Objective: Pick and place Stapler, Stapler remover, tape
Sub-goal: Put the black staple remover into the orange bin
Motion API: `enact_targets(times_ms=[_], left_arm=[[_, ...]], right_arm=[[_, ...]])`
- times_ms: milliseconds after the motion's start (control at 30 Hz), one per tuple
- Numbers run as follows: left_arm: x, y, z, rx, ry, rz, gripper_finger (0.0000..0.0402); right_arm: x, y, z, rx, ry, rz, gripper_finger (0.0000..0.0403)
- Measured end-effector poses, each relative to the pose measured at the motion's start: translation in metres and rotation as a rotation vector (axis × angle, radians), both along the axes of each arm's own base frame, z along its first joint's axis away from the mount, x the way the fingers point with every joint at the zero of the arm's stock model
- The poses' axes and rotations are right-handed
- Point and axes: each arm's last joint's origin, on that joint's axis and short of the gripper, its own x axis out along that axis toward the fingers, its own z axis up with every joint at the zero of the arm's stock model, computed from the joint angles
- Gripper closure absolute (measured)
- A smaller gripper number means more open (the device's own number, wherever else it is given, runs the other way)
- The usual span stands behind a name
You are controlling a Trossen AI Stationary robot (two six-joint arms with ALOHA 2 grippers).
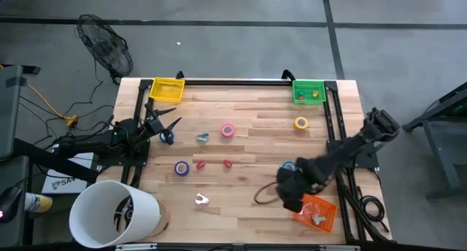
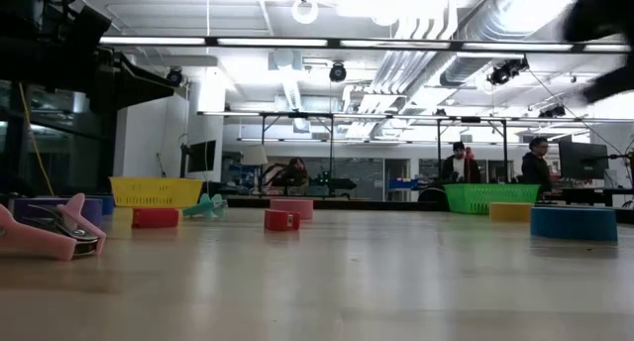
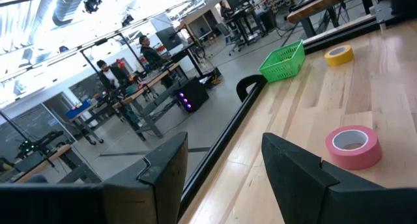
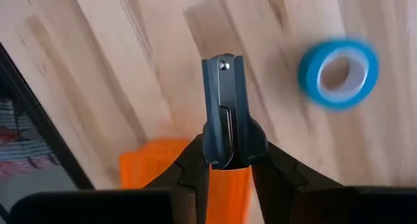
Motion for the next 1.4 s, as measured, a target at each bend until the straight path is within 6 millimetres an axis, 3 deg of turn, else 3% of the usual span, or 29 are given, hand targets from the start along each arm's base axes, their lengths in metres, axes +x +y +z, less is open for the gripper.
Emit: enact_targets(times_ms=[267, 533, 1067, 1267, 1400], left_arm=[[0.0, 0.0, 0.0, 0.0, -0.001, 0.0, 0.0208], [0.0, 0.0, 0.0, 0.0, 0.0, 0.0, 0.0208], [0.0, 0.0, 0.0, -0.003, -0.003, -0.001, 0.0208], [0.0, 0.0, 0.0, -0.003, -0.003, -0.001, 0.0208], [0.0, 0.0, 0.0, -0.003, -0.003, -0.001, 0.0208]], right_arm=[[-0.036, 0.041, -0.002, -0.018, -0.022, -0.158, 0.0322], [-0.061, 0.067, -0.008, -0.048, -0.042, -0.257, 0.0322], [-0.057, 0.094, -0.058, -0.094, 0.154, -0.332, 0.0322], [-0.056, 0.095, -0.063, -0.112, 0.158, -0.345, 0.032], [-0.056, 0.095, -0.063, -0.106, 0.159, -0.352, 0.0294]])
